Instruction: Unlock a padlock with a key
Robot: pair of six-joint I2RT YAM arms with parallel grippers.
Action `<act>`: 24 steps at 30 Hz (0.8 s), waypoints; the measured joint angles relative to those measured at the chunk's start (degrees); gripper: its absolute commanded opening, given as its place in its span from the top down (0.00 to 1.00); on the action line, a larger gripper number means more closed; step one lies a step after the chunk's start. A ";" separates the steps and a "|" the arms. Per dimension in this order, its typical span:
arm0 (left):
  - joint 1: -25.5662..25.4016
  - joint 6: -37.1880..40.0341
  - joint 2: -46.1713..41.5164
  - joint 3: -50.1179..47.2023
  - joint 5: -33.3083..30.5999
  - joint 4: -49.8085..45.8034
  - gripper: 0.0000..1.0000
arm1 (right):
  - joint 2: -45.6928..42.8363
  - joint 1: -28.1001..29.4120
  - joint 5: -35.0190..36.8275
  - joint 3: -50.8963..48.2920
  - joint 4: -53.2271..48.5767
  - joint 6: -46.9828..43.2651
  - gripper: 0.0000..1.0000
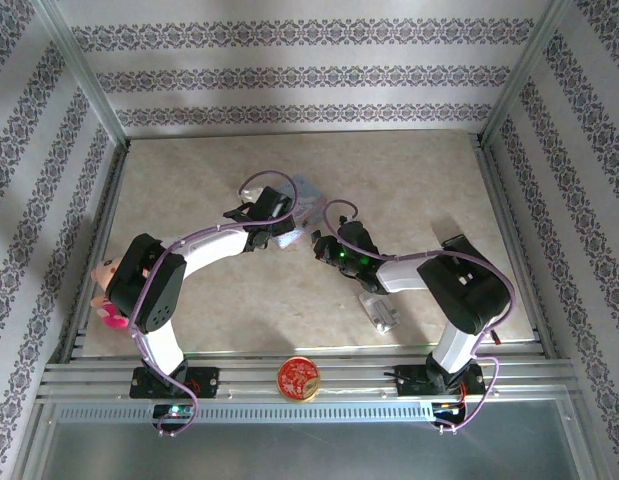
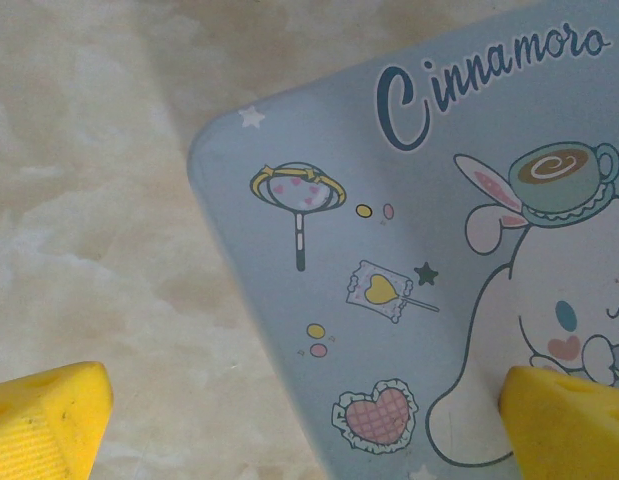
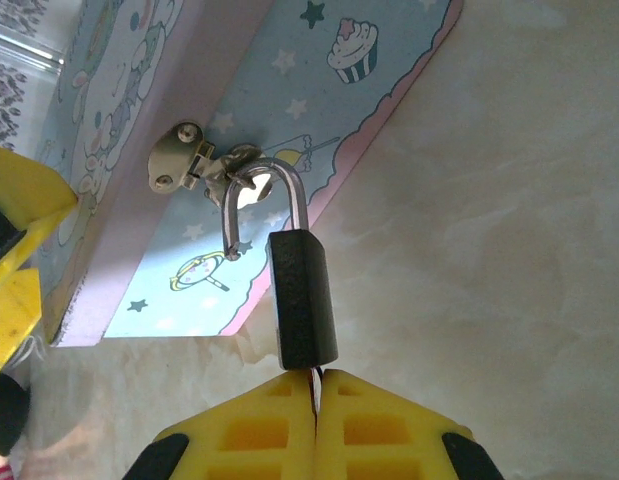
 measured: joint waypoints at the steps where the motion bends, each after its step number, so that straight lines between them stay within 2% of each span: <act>1: 0.00 0.00 0.00 0.00 0.00 0.02 0.01 | 0.37 0.00 0.00 -0.09 0.61 0.52 1.00; 11: 0.00 -0.02 0.00 0.00 0.02 0.02 0.01 | 5.11 0.00 -0.39 -0.79 9.18 4.33 1.00; 24: 0.00 -0.02 0.00 0.00 0.00 0.02 0.01 | 5.16 -0.13 -0.02 -1.09 11.78 5.70 1.00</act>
